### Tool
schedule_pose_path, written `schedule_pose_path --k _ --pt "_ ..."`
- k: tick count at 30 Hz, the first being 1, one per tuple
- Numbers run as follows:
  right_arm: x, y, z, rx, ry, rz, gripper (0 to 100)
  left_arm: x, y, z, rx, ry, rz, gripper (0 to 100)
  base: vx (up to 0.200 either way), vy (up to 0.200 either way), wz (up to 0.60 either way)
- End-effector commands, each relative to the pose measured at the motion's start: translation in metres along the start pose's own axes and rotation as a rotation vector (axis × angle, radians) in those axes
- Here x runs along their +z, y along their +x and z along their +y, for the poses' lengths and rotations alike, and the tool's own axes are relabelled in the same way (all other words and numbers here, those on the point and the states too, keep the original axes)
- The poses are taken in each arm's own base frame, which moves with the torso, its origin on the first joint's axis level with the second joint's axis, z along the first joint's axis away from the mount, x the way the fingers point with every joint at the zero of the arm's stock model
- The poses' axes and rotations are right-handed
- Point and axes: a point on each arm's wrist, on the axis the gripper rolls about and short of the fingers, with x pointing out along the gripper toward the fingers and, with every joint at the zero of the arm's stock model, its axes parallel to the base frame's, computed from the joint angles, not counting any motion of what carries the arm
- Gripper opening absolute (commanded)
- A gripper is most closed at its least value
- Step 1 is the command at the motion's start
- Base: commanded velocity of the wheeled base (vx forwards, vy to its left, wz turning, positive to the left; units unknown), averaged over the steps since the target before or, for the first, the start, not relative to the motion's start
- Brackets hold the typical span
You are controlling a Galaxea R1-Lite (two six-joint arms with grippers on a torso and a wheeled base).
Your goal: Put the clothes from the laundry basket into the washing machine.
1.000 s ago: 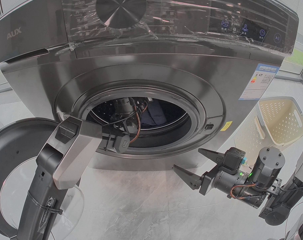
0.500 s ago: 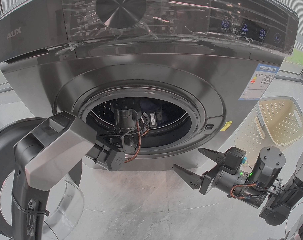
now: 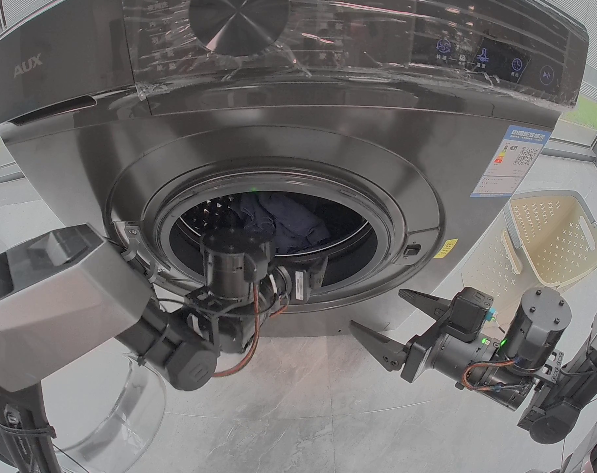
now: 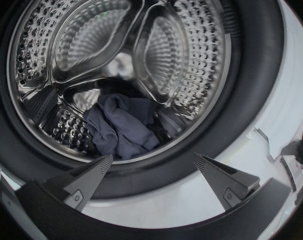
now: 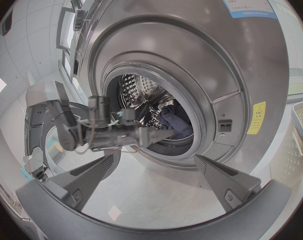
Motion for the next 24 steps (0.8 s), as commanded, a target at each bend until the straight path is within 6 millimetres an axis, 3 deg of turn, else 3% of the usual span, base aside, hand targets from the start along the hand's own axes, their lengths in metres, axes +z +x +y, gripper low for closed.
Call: schedule_pose_path --k 1,6,13,19,24 --pt "0.017 -0.029 -0.005 -0.032 -0.005 -0.048 100 0.013 -0.091 -0.018 -0.17 0.012 -0.001 100 0.0 0.0 0.0" --pt "0.018 -0.05 -0.007 -0.046 -0.007 -0.043 100 0.007 -0.134 -0.022 -0.222 0.021 0.012 100 0.0 0.0 0.0" --pt "0.02 -0.083 -0.028 -0.198 -0.009 -0.048 100 0.015 -0.17 0.005 -0.201 0.001 -0.033 100 0.0 0.0 0.0" --pt "0.021 -0.101 -0.042 -0.298 -0.008 -0.041 100 0.033 -0.203 0.021 -0.184 -0.028 -0.119 100 -0.2 0.0 0.0" --pt "0.028 -0.118 -0.043 -0.344 -0.017 -0.054 100 0.026 -0.237 0.037 -0.177 -0.018 -0.131 100 -0.08 0.0 0.0"
